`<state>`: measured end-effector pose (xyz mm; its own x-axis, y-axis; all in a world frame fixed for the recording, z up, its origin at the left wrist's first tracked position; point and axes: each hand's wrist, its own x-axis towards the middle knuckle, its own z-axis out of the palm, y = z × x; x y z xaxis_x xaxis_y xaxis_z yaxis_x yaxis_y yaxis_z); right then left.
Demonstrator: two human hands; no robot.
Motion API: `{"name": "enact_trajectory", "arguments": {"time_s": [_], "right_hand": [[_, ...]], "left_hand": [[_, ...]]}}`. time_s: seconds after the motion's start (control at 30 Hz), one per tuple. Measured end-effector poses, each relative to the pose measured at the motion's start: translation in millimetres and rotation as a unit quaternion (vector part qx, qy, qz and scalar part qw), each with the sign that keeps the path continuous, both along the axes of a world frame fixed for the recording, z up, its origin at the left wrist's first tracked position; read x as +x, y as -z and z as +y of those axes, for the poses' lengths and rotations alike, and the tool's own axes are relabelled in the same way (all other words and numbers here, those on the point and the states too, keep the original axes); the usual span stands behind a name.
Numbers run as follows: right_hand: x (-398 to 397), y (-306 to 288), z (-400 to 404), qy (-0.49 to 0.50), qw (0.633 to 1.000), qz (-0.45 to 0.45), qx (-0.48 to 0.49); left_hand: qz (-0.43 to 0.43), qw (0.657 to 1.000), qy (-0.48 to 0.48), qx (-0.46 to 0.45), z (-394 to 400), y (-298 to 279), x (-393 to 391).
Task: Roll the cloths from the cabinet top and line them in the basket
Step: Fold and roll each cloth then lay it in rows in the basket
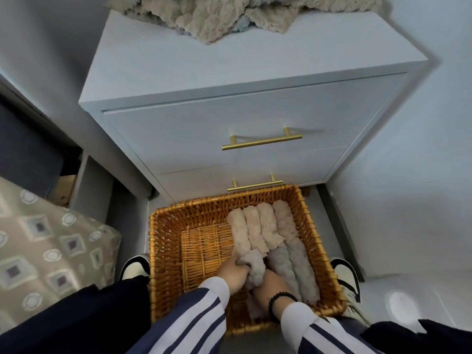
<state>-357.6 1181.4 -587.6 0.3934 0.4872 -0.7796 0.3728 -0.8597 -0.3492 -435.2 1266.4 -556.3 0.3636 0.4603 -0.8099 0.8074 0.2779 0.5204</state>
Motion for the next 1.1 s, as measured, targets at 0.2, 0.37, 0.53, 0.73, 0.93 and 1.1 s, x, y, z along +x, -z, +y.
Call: {"name": "enact_trajectory", "arguments": {"time_s": [0.2, 0.37, 0.53, 0.73, 0.93, 1.1], "right_hand": [[14, 21, -4, 0.003, 1.0, -0.016, -0.007], [13, 29, -3, 0.001, 0.999, -0.035, -0.016], [8, 8, -1, -0.041, 0.995, -0.077, -0.055], [7, -24, 6, -0.319, 0.891, -0.308, 0.099], [20, 2, 4, -0.656, 0.673, -0.269, 0.212], [32, 17, 12, -0.764, 0.611, -0.193, 0.07]], "left_hand": [[-0.008, 0.999, 0.003, -0.037, -2, 17, 15], [0.018, 0.987, -0.117, 0.106, 8, 31, 29], [-0.015, 0.989, -0.119, 0.091, 27, 38, 48], [0.024, 0.996, 0.003, 0.087, 64, 57, 46], [0.042, 0.991, 0.069, 0.102, 80, 55, 51], [0.106, 0.979, 0.104, 0.137, 67, 54, 60]]}}
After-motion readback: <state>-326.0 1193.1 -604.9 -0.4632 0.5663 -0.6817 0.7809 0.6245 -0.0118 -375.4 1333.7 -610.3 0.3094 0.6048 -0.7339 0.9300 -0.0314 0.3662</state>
